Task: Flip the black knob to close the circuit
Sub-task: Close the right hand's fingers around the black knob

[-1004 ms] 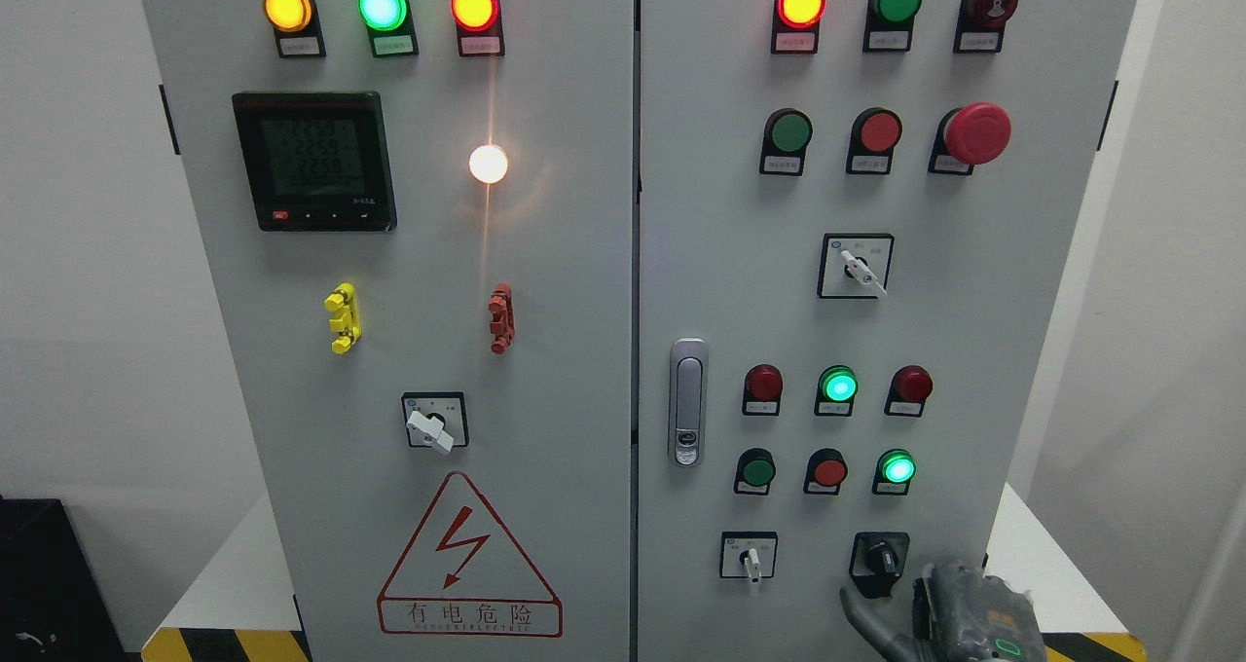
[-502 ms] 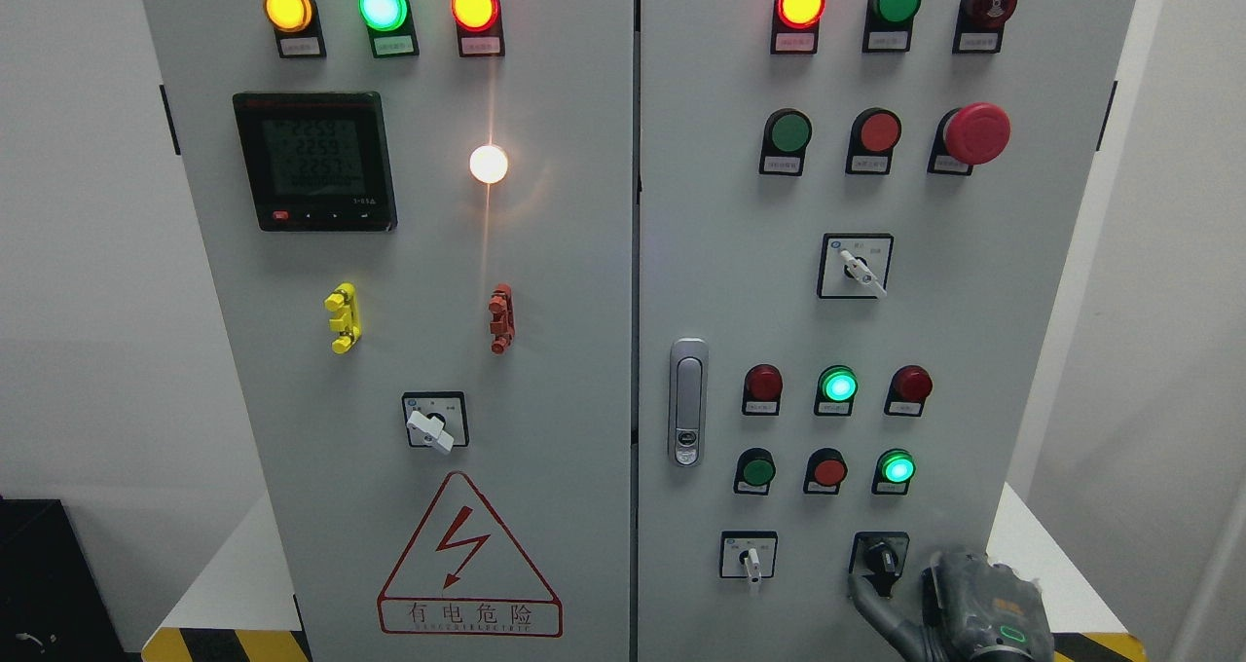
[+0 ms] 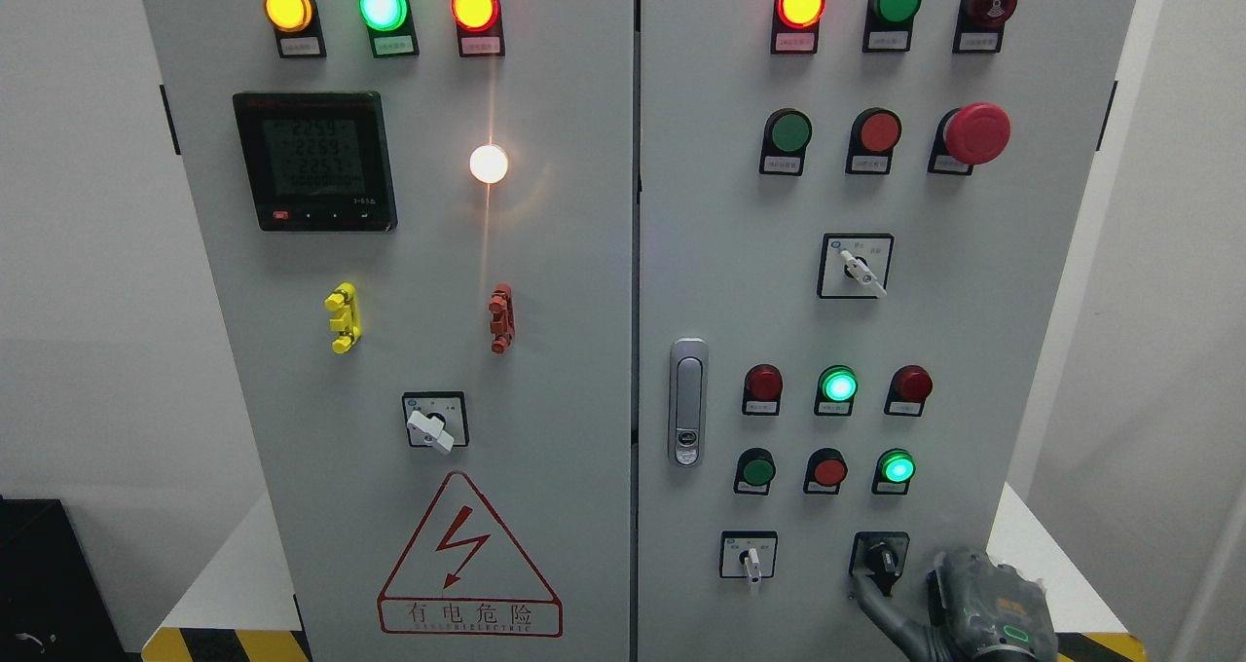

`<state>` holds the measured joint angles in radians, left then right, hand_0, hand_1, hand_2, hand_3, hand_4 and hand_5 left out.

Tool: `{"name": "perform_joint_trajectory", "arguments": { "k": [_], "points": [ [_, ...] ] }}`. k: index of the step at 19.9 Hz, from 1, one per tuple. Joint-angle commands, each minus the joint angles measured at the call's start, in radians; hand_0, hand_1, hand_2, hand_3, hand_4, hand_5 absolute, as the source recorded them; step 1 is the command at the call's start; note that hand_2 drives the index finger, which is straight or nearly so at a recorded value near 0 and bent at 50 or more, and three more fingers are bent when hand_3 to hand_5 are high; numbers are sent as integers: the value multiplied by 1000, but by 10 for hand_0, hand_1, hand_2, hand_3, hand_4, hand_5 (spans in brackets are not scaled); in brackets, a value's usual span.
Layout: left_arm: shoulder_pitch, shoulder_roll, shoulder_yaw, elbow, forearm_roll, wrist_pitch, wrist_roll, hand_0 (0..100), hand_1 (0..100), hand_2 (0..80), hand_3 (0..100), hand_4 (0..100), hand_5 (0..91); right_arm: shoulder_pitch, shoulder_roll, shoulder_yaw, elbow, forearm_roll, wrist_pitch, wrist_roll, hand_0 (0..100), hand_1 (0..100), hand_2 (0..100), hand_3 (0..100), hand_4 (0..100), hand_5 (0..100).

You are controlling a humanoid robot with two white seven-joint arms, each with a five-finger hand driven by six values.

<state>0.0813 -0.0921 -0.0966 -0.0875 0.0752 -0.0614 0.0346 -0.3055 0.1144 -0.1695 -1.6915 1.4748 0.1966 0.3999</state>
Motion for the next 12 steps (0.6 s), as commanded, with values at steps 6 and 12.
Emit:
{"name": "perform_joint_trajectory", "arguments": {
  "k": [6, 12],
  "points": [
    [0, 0, 0, 0, 0, 0, 1, 120, 556, 0, 0, 0, 0, -3, -2, -18, 10, -1, -3, -6, 0, 0, 877, 1000, 895, 860],
    [0, 0, 0, 0, 0, 0, 1, 120, 556, 0, 0, 0, 0, -3, -2, -19, 4, -1, -5, -6, 0, 0, 875, 1000, 893, 857]
  ]
}}
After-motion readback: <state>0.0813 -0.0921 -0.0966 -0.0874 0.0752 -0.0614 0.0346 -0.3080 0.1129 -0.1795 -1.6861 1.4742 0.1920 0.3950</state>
